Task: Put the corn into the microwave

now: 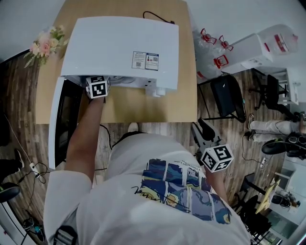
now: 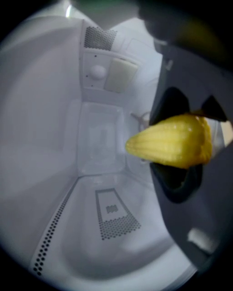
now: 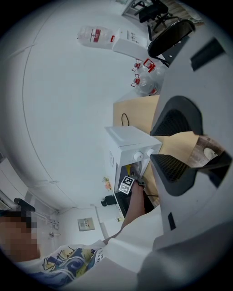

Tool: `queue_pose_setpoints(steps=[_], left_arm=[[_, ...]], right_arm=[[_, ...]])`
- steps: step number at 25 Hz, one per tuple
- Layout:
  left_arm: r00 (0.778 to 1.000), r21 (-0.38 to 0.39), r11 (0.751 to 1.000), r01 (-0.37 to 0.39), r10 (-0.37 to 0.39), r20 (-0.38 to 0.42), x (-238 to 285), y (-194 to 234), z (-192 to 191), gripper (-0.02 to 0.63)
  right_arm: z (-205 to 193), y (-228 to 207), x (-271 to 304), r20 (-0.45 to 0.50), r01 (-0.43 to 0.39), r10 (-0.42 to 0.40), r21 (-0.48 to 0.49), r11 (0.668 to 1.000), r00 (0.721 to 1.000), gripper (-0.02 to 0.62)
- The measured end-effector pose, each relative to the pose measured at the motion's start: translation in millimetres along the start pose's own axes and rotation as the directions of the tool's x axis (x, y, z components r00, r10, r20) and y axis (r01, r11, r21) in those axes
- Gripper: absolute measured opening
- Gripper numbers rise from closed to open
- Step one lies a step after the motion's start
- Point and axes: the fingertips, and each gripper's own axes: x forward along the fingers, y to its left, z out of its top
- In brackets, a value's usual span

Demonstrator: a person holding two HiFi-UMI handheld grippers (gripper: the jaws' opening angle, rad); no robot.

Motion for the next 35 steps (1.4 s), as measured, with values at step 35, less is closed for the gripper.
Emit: queue_pose_setpoints(steps=[35], left_arm=[[0.984,-0.045,0.983,-0.179,0.178,-0.023,-131.2,-48.2,-42.6,0.298]], right_arm=[[-71.8,-28.0,-102.9,0.049,-0.124,0.125,-0.021,0.992,0.991,0.106]])
